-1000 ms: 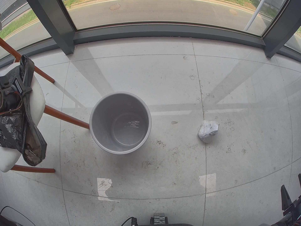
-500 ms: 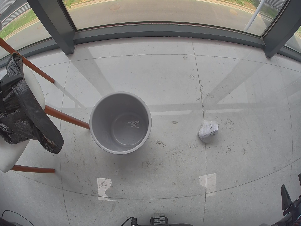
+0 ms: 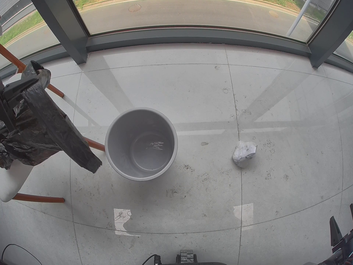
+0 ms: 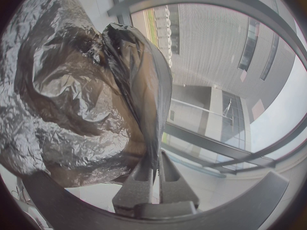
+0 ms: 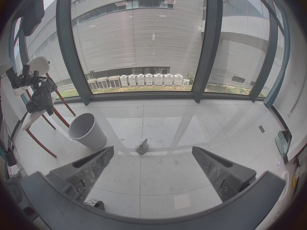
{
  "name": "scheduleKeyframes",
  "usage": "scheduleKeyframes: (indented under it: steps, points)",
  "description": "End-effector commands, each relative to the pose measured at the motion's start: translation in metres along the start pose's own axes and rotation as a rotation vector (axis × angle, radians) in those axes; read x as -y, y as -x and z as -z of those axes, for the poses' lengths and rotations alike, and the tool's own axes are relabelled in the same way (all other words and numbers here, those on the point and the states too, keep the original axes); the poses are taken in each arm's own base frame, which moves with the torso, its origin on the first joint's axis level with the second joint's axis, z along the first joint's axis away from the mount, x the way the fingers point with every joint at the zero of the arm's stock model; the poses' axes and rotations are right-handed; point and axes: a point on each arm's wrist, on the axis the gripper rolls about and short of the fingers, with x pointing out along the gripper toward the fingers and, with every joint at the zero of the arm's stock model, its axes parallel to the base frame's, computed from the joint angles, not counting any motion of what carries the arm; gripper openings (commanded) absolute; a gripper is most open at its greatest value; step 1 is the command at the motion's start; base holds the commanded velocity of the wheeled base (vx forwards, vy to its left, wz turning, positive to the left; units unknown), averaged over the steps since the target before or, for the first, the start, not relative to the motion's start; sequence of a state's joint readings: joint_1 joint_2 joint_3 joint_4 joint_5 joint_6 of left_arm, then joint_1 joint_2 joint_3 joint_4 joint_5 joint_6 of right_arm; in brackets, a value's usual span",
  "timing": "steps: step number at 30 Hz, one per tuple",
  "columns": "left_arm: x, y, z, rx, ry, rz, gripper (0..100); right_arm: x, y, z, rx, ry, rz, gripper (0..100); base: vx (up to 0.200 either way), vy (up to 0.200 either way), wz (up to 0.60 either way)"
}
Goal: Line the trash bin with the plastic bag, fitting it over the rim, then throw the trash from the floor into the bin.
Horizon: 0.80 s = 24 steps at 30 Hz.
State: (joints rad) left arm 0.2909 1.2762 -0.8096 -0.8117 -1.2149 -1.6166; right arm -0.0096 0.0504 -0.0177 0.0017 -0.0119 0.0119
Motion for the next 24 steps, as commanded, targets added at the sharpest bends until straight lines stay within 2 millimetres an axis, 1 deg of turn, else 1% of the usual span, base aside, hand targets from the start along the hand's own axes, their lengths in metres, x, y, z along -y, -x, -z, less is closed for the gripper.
scheduleKeyframes:
  steps: [1,2,4,7,10,14,17,18,21,24]
  points:
    - [0.006,-0.027,0.031,-0.204,-0.012,0.088,0,0.000,-0.001,0.005,-0.016,-0.002,-0.001,100,0.000,0.000,0.00]
    - [0.006,-0.028,0.032,-0.207,-0.013,0.090,0,0.000,-0.001,0.005,-0.016,-0.003,0.000,100,0.000,0.000,0.00]
    - [0.009,-0.036,0.037,-0.263,-0.037,0.125,0,0.000,-0.001,0.005,-0.015,-0.006,-0.001,100,0.000,0.000,0.00]
    - [0.005,-0.051,0.036,-0.319,-0.039,0.151,0,0.000,0.000,0.005,-0.002,-0.008,-0.005,100,0.000,0.000,0.00]
    - [0.007,-0.065,0.044,-0.396,-0.053,0.194,0,0.000,0.000,0.005,-0.002,-0.009,-0.005,100,0.000,0.000,0.00]
    - [0.002,-0.082,0.055,-0.490,-0.022,0.215,0,0.000,0.000,0.005,-0.002,-0.009,-0.005,100,0.000,0.000,0.00]
    - [-0.004,-0.095,0.064,-0.559,0.015,0.217,0,0.000,0.000,0.005,-0.002,-0.011,-0.005,100,0.000,0.000,0.00]
    - [-0.005,-0.096,0.064,-0.565,0.020,0.216,0,0.000,0.000,0.005,-0.002,-0.011,-0.005,100,0.000,0.000,0.00]
    - [-0.017,-0.105,0.066,-0.590,0.055,0.196,0,0.000,0.000,0.005,-0.002,-0.011,-0.005,100,0.000,0.000,0.00]
    - [-0.022,-0.112,0.070,-0.621,0.066,0.198,0,0.000,0.000,0.005,-0.002,-0.011,-0.005,100,0.000,0.000,0.00]
